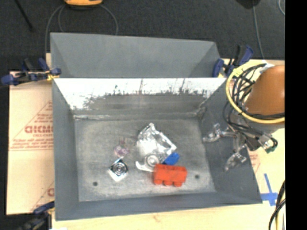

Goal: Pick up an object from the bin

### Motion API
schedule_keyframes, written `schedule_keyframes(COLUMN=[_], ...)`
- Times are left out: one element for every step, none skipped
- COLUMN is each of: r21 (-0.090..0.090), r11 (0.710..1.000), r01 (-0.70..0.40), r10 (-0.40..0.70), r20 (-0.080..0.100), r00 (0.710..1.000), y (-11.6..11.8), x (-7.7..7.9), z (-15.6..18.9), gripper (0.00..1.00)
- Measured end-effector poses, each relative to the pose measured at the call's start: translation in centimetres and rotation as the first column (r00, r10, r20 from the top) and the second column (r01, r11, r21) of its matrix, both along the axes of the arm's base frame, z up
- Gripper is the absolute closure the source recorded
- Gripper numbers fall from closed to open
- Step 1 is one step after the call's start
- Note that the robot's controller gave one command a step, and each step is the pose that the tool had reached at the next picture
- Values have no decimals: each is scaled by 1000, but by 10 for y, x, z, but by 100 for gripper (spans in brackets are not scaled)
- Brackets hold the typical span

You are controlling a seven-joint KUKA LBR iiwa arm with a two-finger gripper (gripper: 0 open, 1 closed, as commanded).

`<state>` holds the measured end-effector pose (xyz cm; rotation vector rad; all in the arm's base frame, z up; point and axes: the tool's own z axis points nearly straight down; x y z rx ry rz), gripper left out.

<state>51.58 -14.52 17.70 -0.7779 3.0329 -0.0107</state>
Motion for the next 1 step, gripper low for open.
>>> schedule_keyframes(r21=[1], r11=[992], r01=[-124], r10=[124], r20=[-3], r00=[992], y=[43], x=[-28], z=[-93], gripper=[0])
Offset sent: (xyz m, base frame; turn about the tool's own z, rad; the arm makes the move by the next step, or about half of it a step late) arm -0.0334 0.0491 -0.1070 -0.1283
